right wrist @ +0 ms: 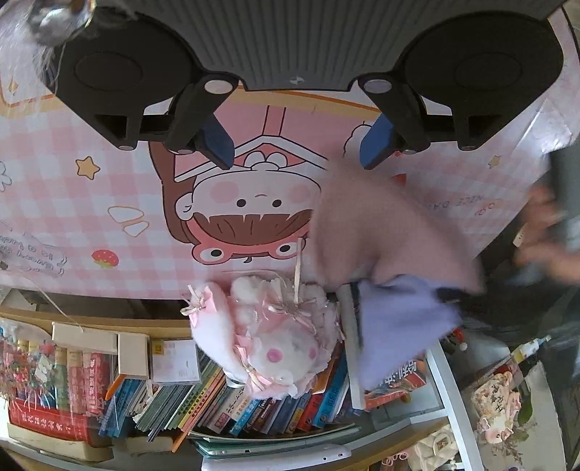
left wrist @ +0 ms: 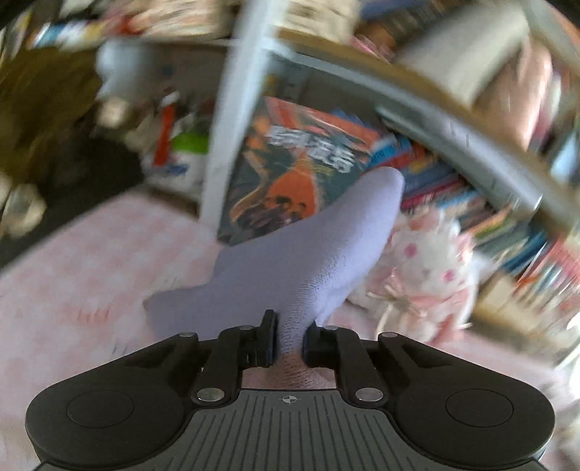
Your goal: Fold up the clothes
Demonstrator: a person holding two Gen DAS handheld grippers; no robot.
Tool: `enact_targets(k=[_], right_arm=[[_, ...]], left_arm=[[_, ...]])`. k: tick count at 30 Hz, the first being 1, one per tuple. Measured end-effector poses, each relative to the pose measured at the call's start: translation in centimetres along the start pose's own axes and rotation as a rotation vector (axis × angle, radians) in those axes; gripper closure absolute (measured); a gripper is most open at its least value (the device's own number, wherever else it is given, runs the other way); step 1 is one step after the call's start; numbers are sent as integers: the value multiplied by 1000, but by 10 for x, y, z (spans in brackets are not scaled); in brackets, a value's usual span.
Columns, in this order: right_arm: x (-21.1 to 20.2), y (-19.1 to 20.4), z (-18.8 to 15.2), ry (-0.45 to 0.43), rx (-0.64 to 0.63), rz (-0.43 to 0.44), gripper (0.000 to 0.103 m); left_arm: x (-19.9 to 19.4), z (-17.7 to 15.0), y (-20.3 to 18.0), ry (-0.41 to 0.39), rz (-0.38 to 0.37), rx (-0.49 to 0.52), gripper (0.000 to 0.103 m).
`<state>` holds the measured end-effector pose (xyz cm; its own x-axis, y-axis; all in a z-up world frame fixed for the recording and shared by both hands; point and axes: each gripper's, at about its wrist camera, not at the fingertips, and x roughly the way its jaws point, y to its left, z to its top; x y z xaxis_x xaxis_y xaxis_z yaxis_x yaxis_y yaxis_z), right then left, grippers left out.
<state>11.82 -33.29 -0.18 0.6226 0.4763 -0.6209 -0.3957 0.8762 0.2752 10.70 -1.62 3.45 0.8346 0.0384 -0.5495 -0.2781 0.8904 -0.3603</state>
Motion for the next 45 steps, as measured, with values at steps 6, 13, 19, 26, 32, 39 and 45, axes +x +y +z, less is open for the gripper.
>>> enact_targets(k=[6,13,19,26,32,39,45], right_arm=[[3,9,-3,49,57,66,28],[10,44,-11,117,23,136,28],[15,73,-17,162,-10,174,28],[11,90,-23,174,-15,161,28],[3,93,-29,167,2,132,28],[-4,87,-29,144,33,89,28],[-17,67,-21,85,97,25,29]], left_arm=[[-45,-51,84,83,84,-131,90],[-66,-54,84,77,72,54,85],[-74,-61,36,25,109,458,55],[-47,-81,-24,16,105,942,37],[-11,-86,-33,76,159,1029,37],[-17,-38,-18,99,-74,660,90],[-56,22,-17,50,-453,192,91]])
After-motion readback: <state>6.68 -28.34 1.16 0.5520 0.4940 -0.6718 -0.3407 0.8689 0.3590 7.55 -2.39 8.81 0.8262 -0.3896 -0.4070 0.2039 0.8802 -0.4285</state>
